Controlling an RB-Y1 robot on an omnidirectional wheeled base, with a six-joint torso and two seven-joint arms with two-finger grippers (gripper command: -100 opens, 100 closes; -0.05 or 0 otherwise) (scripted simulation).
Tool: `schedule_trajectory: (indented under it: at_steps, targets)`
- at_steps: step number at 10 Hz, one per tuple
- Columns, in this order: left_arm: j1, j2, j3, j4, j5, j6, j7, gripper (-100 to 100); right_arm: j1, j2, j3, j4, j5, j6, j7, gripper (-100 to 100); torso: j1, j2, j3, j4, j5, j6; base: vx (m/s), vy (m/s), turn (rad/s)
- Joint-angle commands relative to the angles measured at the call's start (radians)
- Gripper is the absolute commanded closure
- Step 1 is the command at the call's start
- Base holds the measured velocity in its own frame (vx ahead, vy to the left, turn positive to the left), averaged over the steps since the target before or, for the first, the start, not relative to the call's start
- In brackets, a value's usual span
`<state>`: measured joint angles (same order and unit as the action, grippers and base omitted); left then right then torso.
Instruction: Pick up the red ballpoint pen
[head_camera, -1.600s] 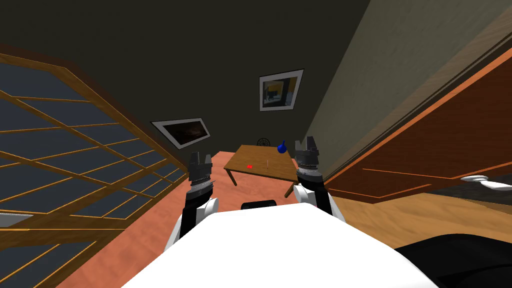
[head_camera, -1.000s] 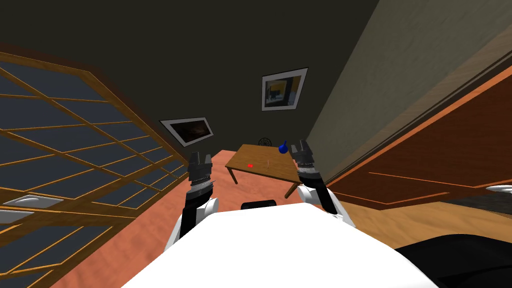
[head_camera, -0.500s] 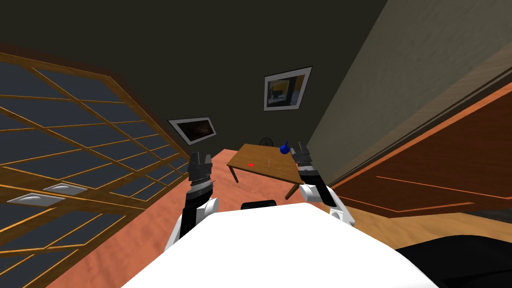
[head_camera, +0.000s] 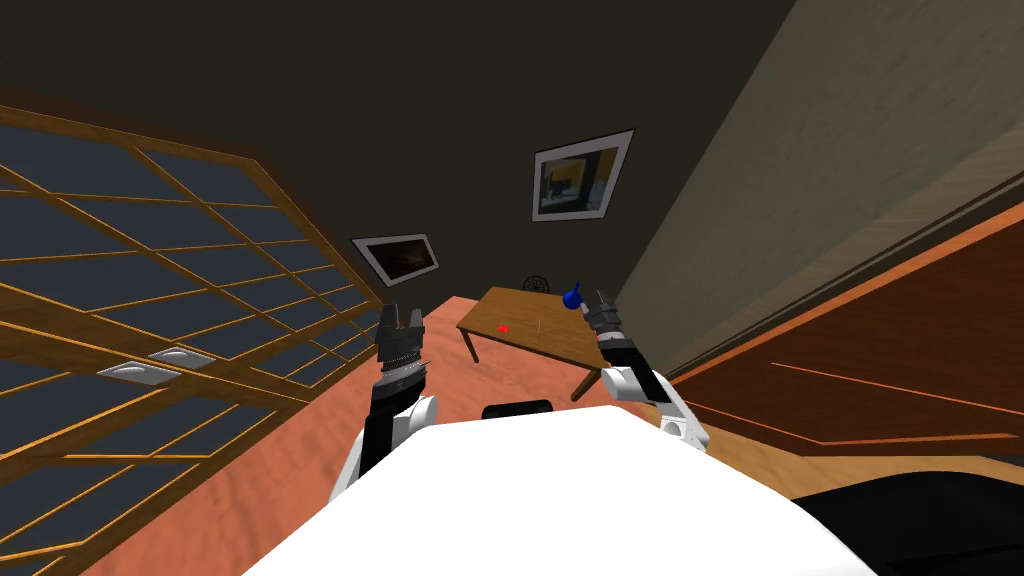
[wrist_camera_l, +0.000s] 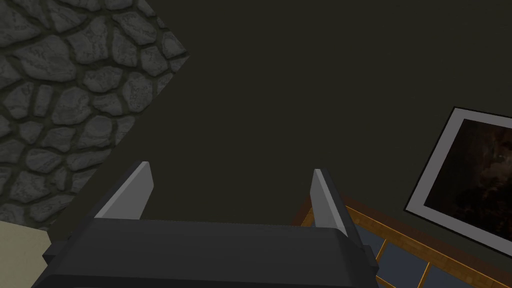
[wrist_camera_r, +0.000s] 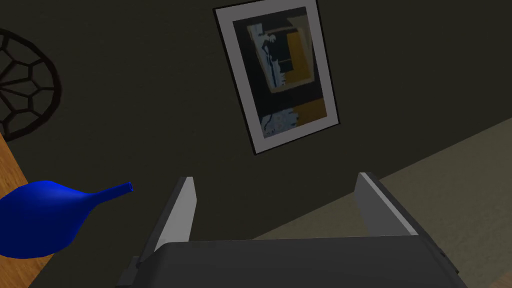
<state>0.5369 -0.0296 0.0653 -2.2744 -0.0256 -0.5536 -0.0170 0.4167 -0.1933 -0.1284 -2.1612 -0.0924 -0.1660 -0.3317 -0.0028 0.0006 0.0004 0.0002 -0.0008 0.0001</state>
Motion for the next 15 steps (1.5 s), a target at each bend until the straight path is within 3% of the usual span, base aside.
schedule_trajectory:
  at_steps: [1, 4, 6, 7, 8, 9, 10, 11, 12, 13, 15]
  targets:
    - [0.0, 0.0, 0.0, 0.0, 0.0, 0.0, 0.0, 0, -0.002, -0.001, -0.002, 0.001, -0.004, 0.029, -0.024, -100, 0.0, 0.0, 0.0, 0.0, 0.0, 0.0, -0.004, -0.014, 0.006]
    - [0.0, 0.0, 0.0, 0.0, 0.0, 0.0, 0.0, 0, -0.026, -0.021, -0.04, 0.075, -0.066, 0.125, -0.123, -100, 0.001, 0.0, 0.0, 0.0, 0.0, 0.0, -0.014, -0.027, 0.129]
    - [0.0, 0.0, 0.0, 0.0, 0.0, 0.0, 0.0, 0, -0.026, -0.021, -0.04, 0.075, -0.066, 0.157, -0.166, -100, 0.0, 0.0, 0.0, 0.0, 0.0, 0.0, -0.011, -0.029, 0.04]
    - [0.0, 0.0, 0.0, 0.0, 0.0, 0.0, 0.0, 0, -0.039, -0.03, -0.059, 0.114, -0.098, 0.193, -0.205, -100, 0.001, -0.001, 0.0, 0.0, 0.0, 0.0, -0.009, -0.024, 0.167]
    - [0.0, 0.0, 0.0, 0.0, 0.0, 0.0, 0.0, 0, -0.039, -0.03, -0.059, 0.114, -0.098, 0.224, -0.231, -100, 0.001, -0.001, 0.0, 0.0, 0.0, 0.0, -0.012, -0.03, 0.113]
    - [0.0, 0.0, 0.0, 0.0, 0.0, 0.0, 0.0, 0, -0.039, -0.03, -0.059, 0.114, -0.098, 0.224, -0.242, -100, 0.001, -0.001, 0.0, 0.0, 0.0, 0.0, -0.008, -0.015, -0.02]
    - [0.0, 0.0, 0.0, 0.0, 0.0, 0.0, 0.0, 0, -0.052, -0.037, -0.077, 0.155, -0.13, 0.262, -0.281, -100, 0.002, -0.001, 0.0, 0.0, 0.0, 0.0, -0.017, -0.023, 0.17]
    - [0.0, 0.0, 0.0, 0.0, 0.0, 0.0, 0.0, 0, -0.052, -0.037, -0.077, 0.155, -0.13, 0.292, -0.305, -100, 0.001, -0.001, 0.0, 0.0, 0.0, 0.0, -0.015, -0.031, 0.099]
    - [0.0, 0.0, 0.0, 0.0, 0.0, 0.0, 0.0, 0, -0.052, -0.037, -0.077, 0.155, -0.13, 0.292, -0.321, -100, 0.001, -0.001, 0.0, 0.0, 0.0, 0.0, -0.004, -0.014, -0.01]
    - [0.0, 0.0, 0.0, 0.0, 0.0, 0.0, 0.0, 0, -0.066, -0.044, -0.094, 0.197, -0.162, 0.34, -0.354, -100, 0.002, -0.001, 0.0, 0.0, 0.0, 0.0, -0.011, -0.019, 0.182]
    - [0.0, 0.0, 0.0, 0.0, 0.0, 0.0, 0.0, 0, -0.066, -0.044, -0.094, 0.197, -0.162, 0.36, -0.401, -100, 0.001, -0.001, 0.0, 0.0, 0.0, 0.0, -0.006, -0.021, 0.05]
